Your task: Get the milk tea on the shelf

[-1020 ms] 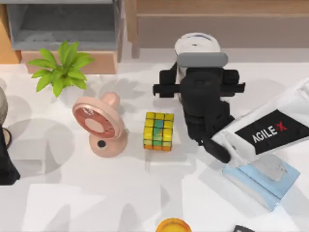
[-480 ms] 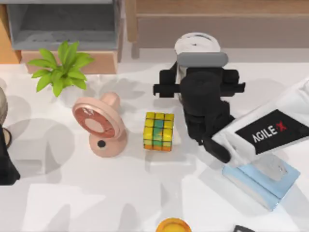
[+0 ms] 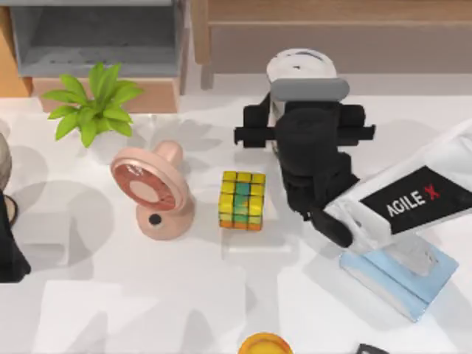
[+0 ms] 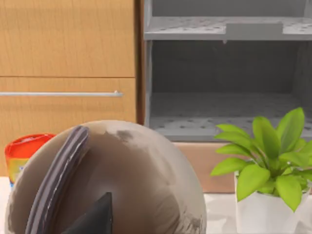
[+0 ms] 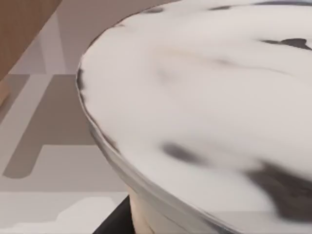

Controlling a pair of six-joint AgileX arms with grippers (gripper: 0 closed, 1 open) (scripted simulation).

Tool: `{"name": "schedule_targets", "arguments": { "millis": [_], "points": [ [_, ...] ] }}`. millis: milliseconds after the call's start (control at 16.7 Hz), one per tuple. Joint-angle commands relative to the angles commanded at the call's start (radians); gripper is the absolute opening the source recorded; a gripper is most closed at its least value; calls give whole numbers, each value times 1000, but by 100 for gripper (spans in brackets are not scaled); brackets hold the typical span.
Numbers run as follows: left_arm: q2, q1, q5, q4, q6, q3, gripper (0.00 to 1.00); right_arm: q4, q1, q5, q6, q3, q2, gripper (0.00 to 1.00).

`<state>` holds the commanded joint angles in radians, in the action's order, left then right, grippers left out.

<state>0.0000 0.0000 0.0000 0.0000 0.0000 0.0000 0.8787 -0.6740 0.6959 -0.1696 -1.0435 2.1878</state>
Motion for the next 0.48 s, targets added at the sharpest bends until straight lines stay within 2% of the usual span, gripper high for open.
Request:
{"name": "schedule_targets", "arguments": {
  "millis": [480],
  "points": [
    [0, 0, 0, 0, 0, 0, 100, -19, 0, -2, -1, -10, -27, 0]
  ]
}}
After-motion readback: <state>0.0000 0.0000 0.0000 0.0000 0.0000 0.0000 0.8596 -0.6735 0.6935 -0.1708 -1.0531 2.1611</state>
